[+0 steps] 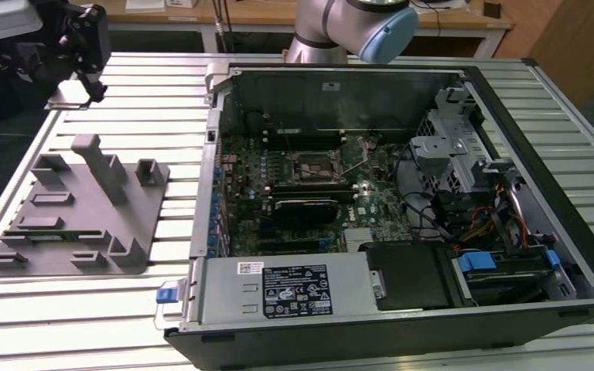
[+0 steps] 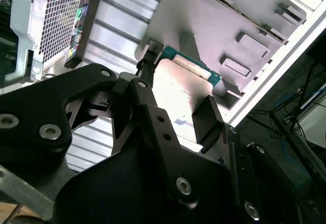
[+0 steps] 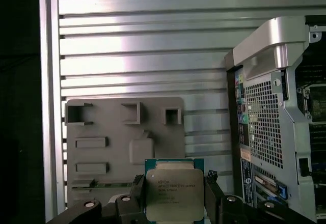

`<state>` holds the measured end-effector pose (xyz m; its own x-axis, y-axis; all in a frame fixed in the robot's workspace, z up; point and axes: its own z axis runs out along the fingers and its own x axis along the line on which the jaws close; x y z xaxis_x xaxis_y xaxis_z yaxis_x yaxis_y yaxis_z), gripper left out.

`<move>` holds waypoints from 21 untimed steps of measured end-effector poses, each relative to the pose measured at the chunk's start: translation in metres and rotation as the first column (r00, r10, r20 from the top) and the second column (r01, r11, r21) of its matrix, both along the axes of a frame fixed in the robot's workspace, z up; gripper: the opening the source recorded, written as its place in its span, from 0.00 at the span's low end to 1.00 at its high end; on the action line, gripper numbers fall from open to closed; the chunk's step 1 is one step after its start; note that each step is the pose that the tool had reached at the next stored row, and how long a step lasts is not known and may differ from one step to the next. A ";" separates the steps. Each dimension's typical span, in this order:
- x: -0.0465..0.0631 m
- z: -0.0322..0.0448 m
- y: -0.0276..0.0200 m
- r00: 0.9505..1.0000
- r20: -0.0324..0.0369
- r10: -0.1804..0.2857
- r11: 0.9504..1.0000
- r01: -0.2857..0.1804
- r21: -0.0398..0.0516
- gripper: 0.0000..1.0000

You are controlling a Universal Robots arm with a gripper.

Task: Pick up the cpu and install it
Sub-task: 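Pick up the cpu and move it towards the insertion slot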

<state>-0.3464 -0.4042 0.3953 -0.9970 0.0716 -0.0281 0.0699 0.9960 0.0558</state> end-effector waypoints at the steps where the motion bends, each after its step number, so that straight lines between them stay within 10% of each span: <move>1: 0.001 0.0000 0.0002 1.000 0.000 0.000 1.000 0.000 0.000 0.55; 21: 0.022 0.0000 0.0035 1.000 0.000 0.000 1.000 0.000 0.000 0.55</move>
